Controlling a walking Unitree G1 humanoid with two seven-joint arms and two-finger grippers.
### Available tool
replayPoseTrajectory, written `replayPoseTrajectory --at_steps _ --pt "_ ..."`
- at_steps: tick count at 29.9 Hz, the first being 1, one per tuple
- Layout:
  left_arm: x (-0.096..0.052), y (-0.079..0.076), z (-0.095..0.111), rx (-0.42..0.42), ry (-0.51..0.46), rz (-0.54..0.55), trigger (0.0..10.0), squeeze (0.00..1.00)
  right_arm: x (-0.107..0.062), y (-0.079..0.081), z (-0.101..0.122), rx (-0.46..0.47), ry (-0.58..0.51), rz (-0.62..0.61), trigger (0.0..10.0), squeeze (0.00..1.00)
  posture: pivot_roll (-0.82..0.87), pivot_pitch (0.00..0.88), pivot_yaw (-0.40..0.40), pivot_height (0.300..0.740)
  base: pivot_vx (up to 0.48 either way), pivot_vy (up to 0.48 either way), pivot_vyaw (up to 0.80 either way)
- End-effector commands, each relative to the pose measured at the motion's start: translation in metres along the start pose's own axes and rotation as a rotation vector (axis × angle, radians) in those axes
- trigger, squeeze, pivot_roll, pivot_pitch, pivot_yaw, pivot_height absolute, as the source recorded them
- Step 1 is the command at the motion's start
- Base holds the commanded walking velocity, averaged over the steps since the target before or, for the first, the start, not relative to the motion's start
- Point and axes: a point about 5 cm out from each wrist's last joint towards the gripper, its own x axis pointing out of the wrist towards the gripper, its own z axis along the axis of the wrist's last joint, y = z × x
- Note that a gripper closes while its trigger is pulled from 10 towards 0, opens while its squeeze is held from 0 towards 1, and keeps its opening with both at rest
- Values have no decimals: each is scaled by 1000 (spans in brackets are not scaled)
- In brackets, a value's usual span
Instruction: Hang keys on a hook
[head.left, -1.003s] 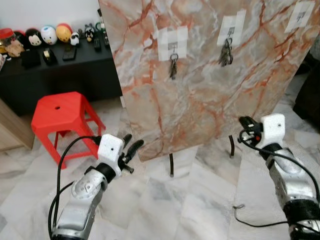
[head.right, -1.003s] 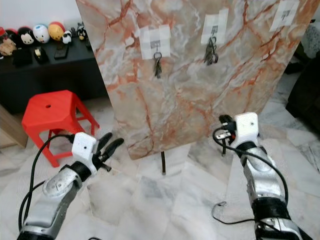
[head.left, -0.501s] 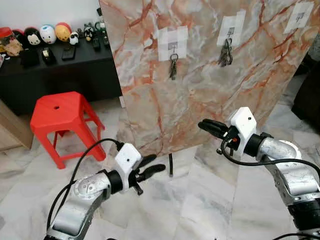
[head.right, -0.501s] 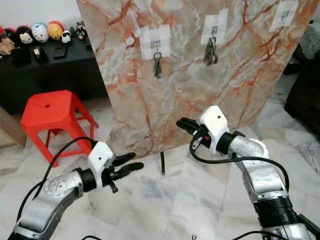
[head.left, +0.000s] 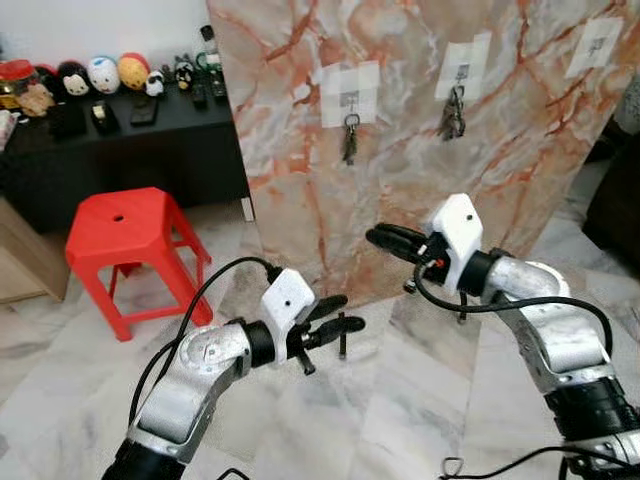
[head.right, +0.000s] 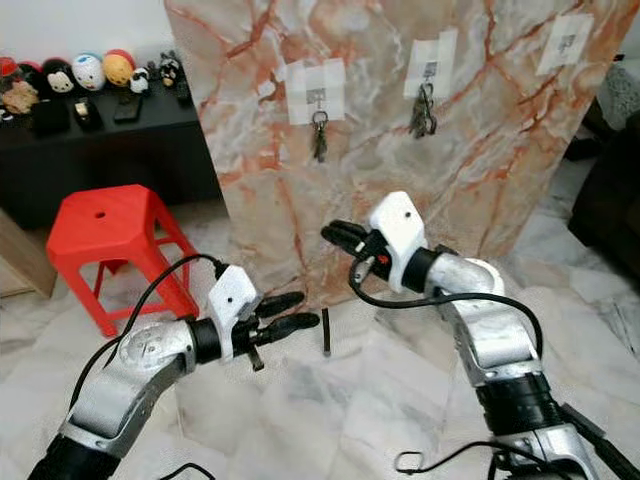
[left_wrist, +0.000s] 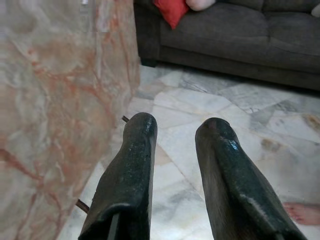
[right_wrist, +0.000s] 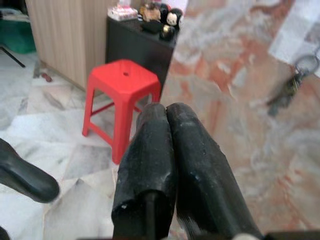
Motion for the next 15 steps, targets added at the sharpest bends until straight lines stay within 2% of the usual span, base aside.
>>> replayPoseTrajectory --at_steps 1,8,15 --pt "2 2 -1 18 9 -2 10000 0 3 2 -1 31 -20 9 10000 0 -69 0 -32 740 0 0 0" --pt "4 3 -1 20 12 -16 10000 0 13 10 -5 83 -51 31 10000 0 -55 0 -36 740 0 0 0" --pt "0 15 1 46 17 35 10000 0 16 7 -10 139 -81 61 10000 0 -52 0 -32 740 0 0 0"
